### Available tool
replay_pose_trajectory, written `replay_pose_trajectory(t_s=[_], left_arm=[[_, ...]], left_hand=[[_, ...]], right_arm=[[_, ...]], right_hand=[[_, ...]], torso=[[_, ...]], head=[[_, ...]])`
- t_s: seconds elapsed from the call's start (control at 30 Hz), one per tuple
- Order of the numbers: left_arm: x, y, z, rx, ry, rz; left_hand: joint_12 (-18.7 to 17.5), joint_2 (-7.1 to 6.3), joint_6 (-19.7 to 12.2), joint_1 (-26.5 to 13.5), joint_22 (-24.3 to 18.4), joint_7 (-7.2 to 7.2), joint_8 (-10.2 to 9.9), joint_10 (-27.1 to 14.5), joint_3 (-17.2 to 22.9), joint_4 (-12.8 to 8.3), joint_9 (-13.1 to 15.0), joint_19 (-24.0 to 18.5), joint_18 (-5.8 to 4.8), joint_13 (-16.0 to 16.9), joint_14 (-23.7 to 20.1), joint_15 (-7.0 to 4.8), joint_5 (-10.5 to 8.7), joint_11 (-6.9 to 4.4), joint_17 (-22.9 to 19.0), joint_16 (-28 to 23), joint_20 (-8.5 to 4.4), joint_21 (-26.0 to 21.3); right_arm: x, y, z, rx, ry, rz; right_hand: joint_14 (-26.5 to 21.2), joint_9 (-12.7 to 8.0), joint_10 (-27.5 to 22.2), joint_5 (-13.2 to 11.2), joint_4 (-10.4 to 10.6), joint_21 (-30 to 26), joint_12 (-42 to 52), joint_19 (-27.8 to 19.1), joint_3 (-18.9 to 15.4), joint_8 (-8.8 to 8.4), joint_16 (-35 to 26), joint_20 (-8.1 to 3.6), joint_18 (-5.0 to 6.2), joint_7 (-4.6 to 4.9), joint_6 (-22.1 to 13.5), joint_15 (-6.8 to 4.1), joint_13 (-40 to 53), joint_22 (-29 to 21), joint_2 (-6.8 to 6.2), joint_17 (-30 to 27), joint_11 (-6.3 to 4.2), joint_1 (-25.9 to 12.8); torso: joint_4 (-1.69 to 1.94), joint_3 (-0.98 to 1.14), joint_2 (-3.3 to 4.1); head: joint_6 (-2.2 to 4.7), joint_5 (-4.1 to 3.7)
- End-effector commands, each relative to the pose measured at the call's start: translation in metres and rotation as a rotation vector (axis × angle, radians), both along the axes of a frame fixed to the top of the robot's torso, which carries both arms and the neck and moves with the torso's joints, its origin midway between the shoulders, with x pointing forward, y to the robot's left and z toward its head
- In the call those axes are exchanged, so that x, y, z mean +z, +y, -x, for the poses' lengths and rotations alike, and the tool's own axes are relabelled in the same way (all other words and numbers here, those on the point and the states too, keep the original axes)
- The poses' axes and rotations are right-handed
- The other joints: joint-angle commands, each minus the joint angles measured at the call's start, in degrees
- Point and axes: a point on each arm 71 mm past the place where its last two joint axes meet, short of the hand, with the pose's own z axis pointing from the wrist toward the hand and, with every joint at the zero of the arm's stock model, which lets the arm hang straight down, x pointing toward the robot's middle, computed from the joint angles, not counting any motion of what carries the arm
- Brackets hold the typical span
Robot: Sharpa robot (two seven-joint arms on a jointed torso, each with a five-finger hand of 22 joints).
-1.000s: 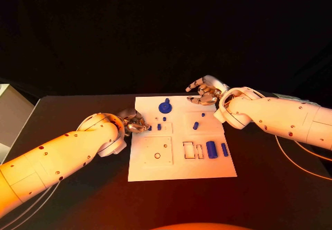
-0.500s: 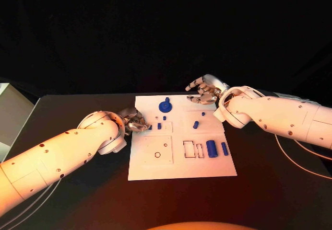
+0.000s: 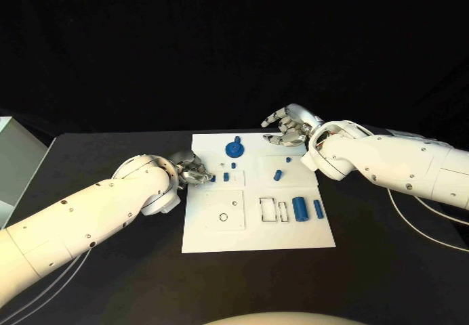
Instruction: Assemble the parts on the task board
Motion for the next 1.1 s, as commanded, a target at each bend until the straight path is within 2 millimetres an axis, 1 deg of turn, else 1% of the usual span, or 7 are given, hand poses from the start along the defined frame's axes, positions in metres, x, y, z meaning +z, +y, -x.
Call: replay_pose_trajectory(t_s=[0.03,0.13,0.3,0.67,0.87,0.97,1.1], left_arm=[[-0.0093,-0.0055,0.0045,-0.030,0.059,-0.022],[-0.0098,-0.0071,0.0049,-0.036,0.067,-0.022],[-0.0096,-0.0085,0.0048,-0.037,0.065,-0.014],[-0.0063,-0.0114,0.0047,-0.033,0.032,0.012],[-0.0045,-0.0130,0.0053,-0.033,0.017,0.025],[-0.0038,-0.0133,0.0052,-0.031,0.009,0.030],[-0.0030,-0.0136,0.0050,-0.029,-0.002,0.030]], left_hand=[[0.2,0.46,0.6,-0.4,-0.1,-0.18,-0.1,0.6,10.4,-10.7,-0.1,0.3,-0.69,0.3,5.6,-0.39,-0.04,-0.06,13.4,0.3,0.04,0.1],[0.7,0.22,0.8,-1.0,0.0,-0.27,0.1,1.0,9.9,-10.5,-0.2,0.3,-0.70,1.1,5.7,-0.38,-0.11,-0.10,13.6,0.4,0.05,0.1],[1.2,-0.29,0.8,-2.1,0.0,-0.62,0.3,1.8,8.4,-10.1,-0.2,0.3,-0.71,2.2,5.7,-0.49,-0.29,-0.33,13.8,0.5,0.00,0.0],[2.0,-0.26,1.1,-1.9,0.5,-0.89,0.5,2.6,8.0,-10.2,-0.2,0.6,-0.83,3.7,6.0,-0.64,-0.21,-0.57,14.7,0.8,-0.09,0.3],[2.3,-0.69,1.3,-2.1,0.5,-1.11,0.6,3.2,7.1,-10.2,-0.3,0.6,-0.83,4.2,6.1,-0.78,-0.36,-0.72,15.0,0.9,-0.23,0.3],[2.3,-1.06,1.4,-2.4,0.6,-1.35,0.5,3.5,6.1,-9.8,-0.4,0.7,-0.85,4.5,6.1,-0.90,-0.41,-0.88,15.0,0.9,-0.34,0.3],[2.3,-1.13,1.4,-2.5,0.5,-1.42,0.5,3.5,5.9,-9.7,-0.4,0.7,-0.84,4.5,6.1,-0.93,-0.41,-0.93,15.0,0.9,-0.37,0.3]], right_arm=[[-0.0003,0.0019,0.0005,0.016,0.002,0.001],[-0.0003,0.0018,0.0006,0.016,0.002,0.001],[-0.0002,0.0017,0.0007,0.016,0.002,0.001],[-0.0002,0.0021,0.0007,0.017,0.002,0.000],[-0.0002,0.0021,0.0006,0.017,0.002,0.000],[-0.0002,0.0020,0.0006,0.017,0.002,0.000],[-0.0002,0.0019,0.0006,0.017,0.003,0.000]], right_hand=[[6.1,-0.1,0.4,0.3,0.1,0.3,0.2,2.3,0.3,-0.21,0.2,0.40,-0.56,0.08,0.5,0.12,7.2,2.0,0.15,15.1,-0.07,-0.5],[6.1,-0.1,0.4,0.3,0.1,0.3,0.2,2.3,0.3,-0.21,0.2,0.40,-0.56,0.08,0.5,0.12,7.2,2.0,0.15,15.1,-0.07,-0.5],[6.1,-0.1,0.4,0.3,0.1,0.3,0.2,2.3,0.3,-0.21,0.2,0.40,-0.56,0.08,0.5,0.12,7.2,2.0,0.15,15.1,-0.07,-0.5],[6.1,-0.1,0.4,0.3,0.1,0.3,0.2,2.3,0.3,-0.21,0.2,0.40,-0.56,0.08,0.5,0.12,7.2,2.0,0.15,15.1,-0.07,-0.5],[6.1,-0.1,0.4,0.3,0.1,0.3,0.2,2.3,0.3,-0.21,0.2,0.40,-0.56,0.08,0.5,0.12,7.2,2.0,0.15,15.1,-0.07,-0.5],[6.1,-0.1,0.4,0.3,0.1,0.3,0.2,2.3,0.3,-0.21,0.2,0.40,-0.56,0.08,0.5,0.12,7.2,2.0,0.15,15.1,-0.07,-0.5],[6.1,-0.1,0.4,0.3,0.1,0.3,0.2,2.3,0.3,-0.21,0.2,0.40,-0.56,0.08,0.5,0.12,7.2,2.0,0.15,15.1,-0.07,-0.5]], torso=[[-0.06,-0.05,-0.01],[-0.03,-0.02,-0.08],[0.02,-0.05,-0.08],[0.01,-0.12,-0.09],[-0.02,-0.10,-0.06],[-0.02,-0.08,-0.07],[-0.01,-0.08,-0.07]], head=[[-0.17,-0.19],[-0.25,-0.15],[-0.24,-0.22],[-0.20,-0.17],[-0.17,-0.14],[-0.15,-0.15],[-0.12,-0.15]])
